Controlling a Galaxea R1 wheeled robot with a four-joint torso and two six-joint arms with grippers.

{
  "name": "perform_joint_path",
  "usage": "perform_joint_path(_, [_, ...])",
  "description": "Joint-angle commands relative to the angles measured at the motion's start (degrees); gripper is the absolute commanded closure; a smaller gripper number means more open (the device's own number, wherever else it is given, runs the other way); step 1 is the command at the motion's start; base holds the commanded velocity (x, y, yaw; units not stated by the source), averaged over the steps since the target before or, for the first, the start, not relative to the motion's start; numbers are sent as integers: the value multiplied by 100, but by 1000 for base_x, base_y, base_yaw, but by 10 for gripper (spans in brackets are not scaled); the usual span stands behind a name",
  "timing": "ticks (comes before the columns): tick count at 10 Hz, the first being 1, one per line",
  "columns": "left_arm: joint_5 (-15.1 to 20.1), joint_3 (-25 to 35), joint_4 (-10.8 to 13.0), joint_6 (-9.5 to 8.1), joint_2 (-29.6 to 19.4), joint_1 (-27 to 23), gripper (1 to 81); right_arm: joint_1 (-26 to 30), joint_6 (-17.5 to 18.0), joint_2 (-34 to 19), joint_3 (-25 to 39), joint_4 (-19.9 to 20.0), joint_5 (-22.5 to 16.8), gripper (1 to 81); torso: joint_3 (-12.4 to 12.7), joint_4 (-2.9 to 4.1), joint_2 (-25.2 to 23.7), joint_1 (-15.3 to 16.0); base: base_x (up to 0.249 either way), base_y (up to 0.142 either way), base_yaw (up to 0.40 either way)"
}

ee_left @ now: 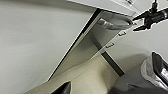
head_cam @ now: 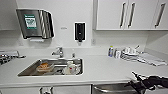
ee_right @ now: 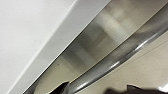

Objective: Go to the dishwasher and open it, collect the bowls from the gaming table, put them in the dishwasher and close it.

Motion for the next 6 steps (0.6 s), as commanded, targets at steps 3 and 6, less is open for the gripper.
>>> perform_joint_path(3, [50,-40,-18,27,-135,-517,10,572,145,668,-900,-258,-518,10,0,0,0,0,0,0,0])
perform_joint_path(6, [-64,-40,-9,36,-82,-429,10,194,127,835,-1260,-258,-457,10,0,0,0,0,0,0,0])
